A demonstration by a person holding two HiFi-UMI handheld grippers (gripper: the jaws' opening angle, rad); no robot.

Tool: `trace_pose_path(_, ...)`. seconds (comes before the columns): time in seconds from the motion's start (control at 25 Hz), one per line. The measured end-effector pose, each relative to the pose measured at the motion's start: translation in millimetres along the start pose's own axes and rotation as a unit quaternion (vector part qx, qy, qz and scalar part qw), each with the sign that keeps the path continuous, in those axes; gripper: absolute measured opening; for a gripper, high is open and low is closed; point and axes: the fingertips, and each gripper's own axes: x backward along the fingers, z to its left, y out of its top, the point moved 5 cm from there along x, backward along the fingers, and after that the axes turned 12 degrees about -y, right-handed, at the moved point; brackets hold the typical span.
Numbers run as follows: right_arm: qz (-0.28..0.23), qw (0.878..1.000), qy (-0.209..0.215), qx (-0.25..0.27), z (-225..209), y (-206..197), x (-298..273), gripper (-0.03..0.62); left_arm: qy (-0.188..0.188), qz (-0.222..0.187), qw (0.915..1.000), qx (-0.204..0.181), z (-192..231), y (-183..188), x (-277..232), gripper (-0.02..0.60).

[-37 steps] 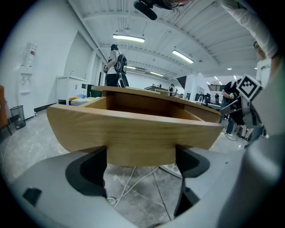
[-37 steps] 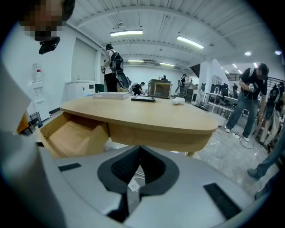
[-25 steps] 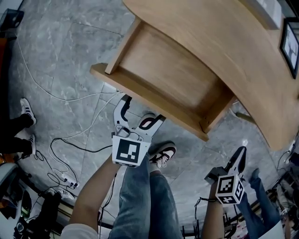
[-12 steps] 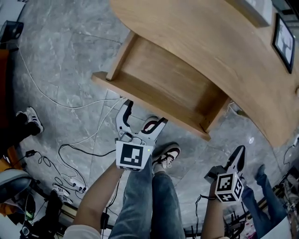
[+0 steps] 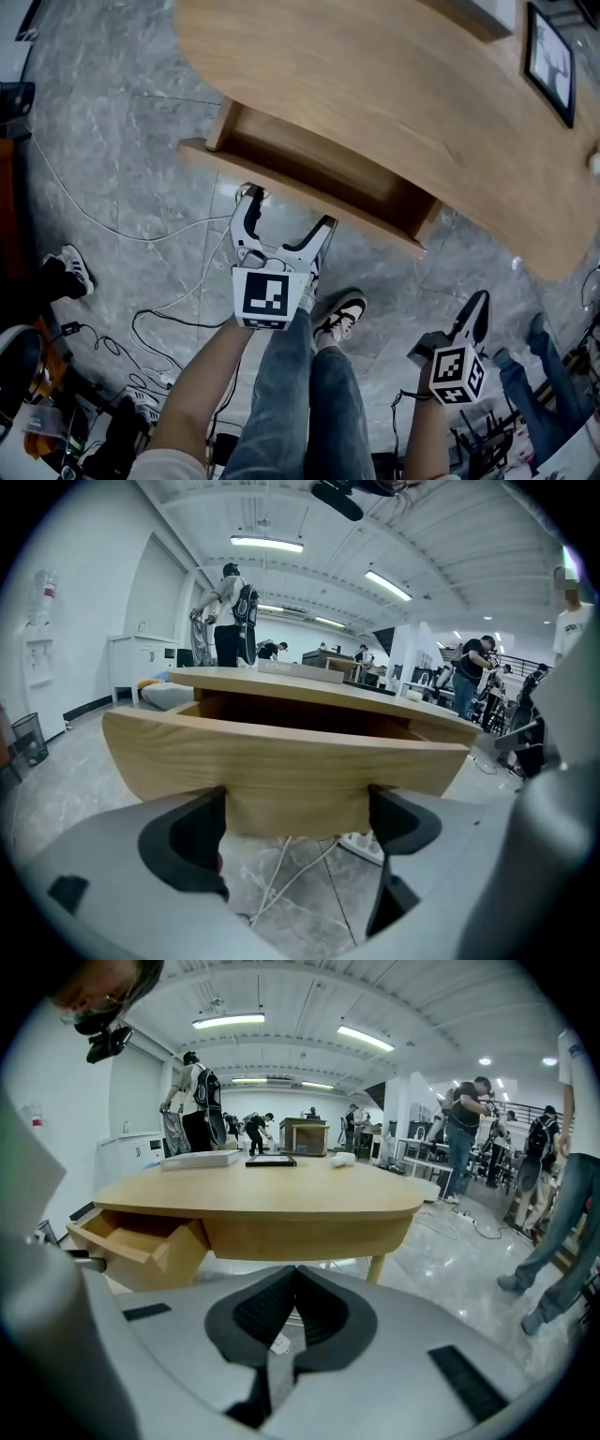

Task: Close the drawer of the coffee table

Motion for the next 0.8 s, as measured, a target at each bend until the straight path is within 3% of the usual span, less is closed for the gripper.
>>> trace_pose_path(0.8, 0.015, 0.998, -0.053, -0.038, -2.8, 17.4, -14.2, 0.002, -0.003, -0.008, 1.0000, -0.002, 28.4, 54.0, -76.1, 0.480)
